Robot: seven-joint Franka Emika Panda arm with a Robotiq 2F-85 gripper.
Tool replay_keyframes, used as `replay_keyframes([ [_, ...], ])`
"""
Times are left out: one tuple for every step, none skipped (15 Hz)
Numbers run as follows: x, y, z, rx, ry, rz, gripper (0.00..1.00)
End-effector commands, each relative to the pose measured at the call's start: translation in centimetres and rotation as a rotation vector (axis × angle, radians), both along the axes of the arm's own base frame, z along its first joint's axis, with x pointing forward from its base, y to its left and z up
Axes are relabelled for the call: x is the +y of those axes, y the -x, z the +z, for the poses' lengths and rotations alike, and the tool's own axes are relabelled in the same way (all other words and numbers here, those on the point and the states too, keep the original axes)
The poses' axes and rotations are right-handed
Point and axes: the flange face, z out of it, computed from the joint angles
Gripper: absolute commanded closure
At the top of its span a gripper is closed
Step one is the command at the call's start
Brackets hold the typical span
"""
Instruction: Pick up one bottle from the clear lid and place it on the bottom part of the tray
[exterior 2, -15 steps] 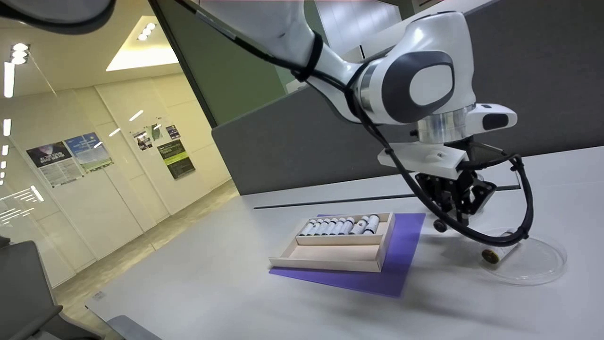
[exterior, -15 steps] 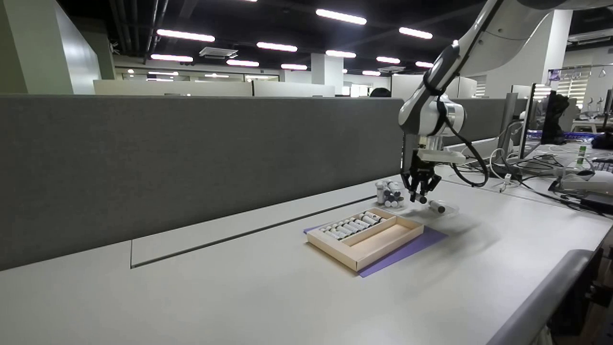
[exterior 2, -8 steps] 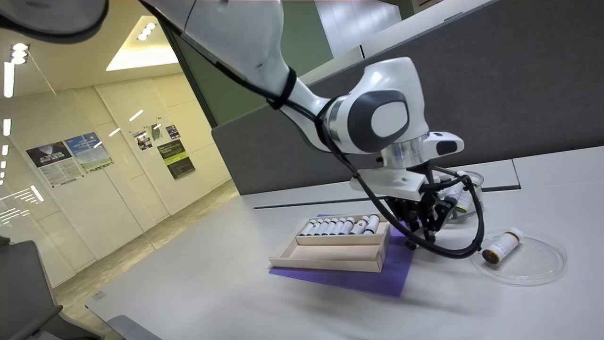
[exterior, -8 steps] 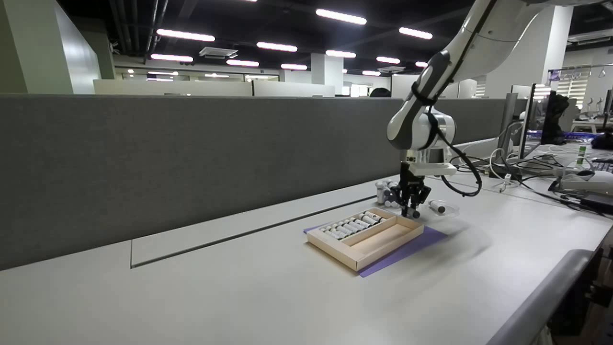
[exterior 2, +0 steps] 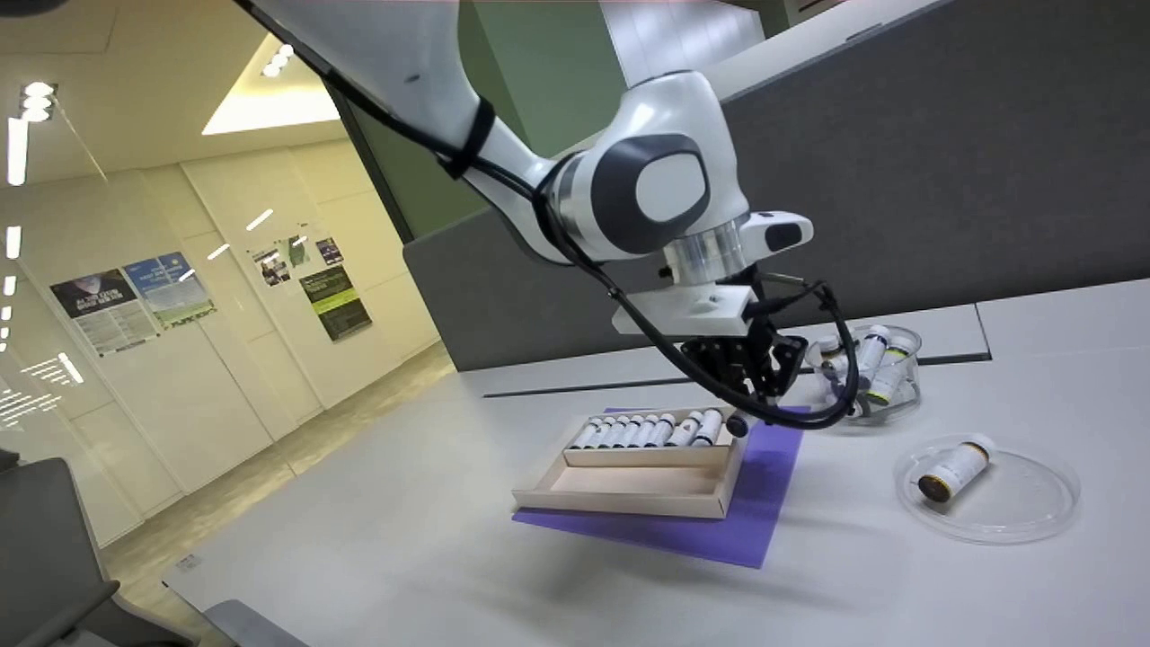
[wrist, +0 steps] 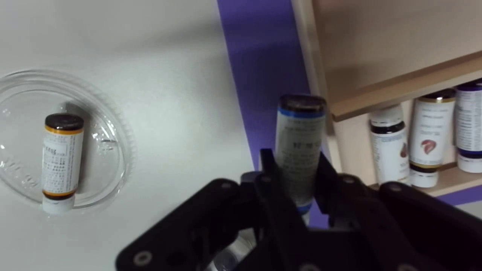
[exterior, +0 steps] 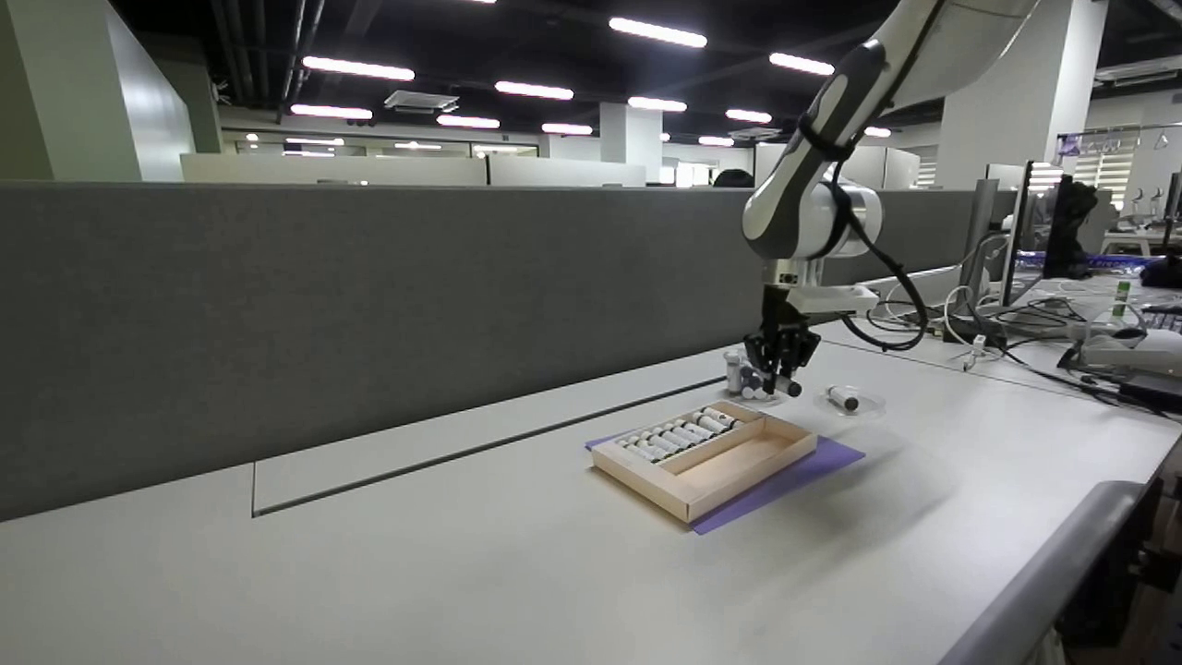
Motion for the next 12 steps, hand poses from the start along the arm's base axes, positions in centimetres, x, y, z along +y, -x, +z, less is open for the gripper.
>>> replay_keyframes([
  [1.6,2.0,3.5,-0.005,-0.007,0.047,0.95],
  [2.1,2.2,3.8,-0.004,-0.016,0.064,0.95],
  [2.5,2.3,4.0,-0.008,-0.028,0.076,0.95],
  [2.9,2.5,4.0,-0.008,-0.039,0.092,0.95],
  [3.4,2.6,3.8,-0.008,-0.052,0.101,0.95],
  [3.9,2.8,3.5,-0.001,-0.061,0.111,0.95],
  [4.4,2.9,3.2,0.009,-0.069,0.122,0.95],
  [4.8,3.0,2.9,0.018,-0.073,0.130,0.95],
  [5.1,3.1,2.7,0.030,-0.071,0.128,0.95],
  [4.8,2.4,2.3,0.017,-0.059,0.125,0.80],
  [5.0,2.5,2.1,0.023,-0.062,0.128,0.80],
  [5.1,2.5,2.1,0.025,-0.063,0.130,0.80],
])
